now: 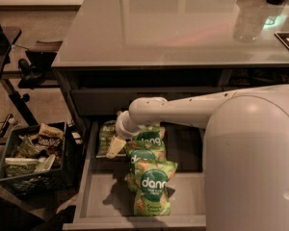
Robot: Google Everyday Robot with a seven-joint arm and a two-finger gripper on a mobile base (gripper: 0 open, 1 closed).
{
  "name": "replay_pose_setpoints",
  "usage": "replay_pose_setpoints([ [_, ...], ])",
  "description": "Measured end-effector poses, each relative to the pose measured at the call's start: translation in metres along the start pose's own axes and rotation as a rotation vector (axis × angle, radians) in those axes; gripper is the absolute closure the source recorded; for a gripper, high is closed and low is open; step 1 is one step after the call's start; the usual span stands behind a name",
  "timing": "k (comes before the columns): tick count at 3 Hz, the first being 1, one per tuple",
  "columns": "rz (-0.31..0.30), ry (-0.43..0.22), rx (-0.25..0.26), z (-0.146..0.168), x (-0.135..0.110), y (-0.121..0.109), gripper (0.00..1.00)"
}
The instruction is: Pick green jalapeno chip bag from middle drawer and place on counter
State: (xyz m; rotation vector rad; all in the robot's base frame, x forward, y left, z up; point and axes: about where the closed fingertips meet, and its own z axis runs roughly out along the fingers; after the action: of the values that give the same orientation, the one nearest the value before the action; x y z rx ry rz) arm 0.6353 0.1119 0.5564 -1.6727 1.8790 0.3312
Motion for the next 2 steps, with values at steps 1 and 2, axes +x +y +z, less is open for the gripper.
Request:
replay_pose_setpoints([
  [1, -0.035, 0.002, -0.024, 0.0356, 0.0128, -0.0099, 0.00],
  [2, -0.026, 0.015, -0.029, 0.0451, 0.0166, -0.0085, 0.00],
])
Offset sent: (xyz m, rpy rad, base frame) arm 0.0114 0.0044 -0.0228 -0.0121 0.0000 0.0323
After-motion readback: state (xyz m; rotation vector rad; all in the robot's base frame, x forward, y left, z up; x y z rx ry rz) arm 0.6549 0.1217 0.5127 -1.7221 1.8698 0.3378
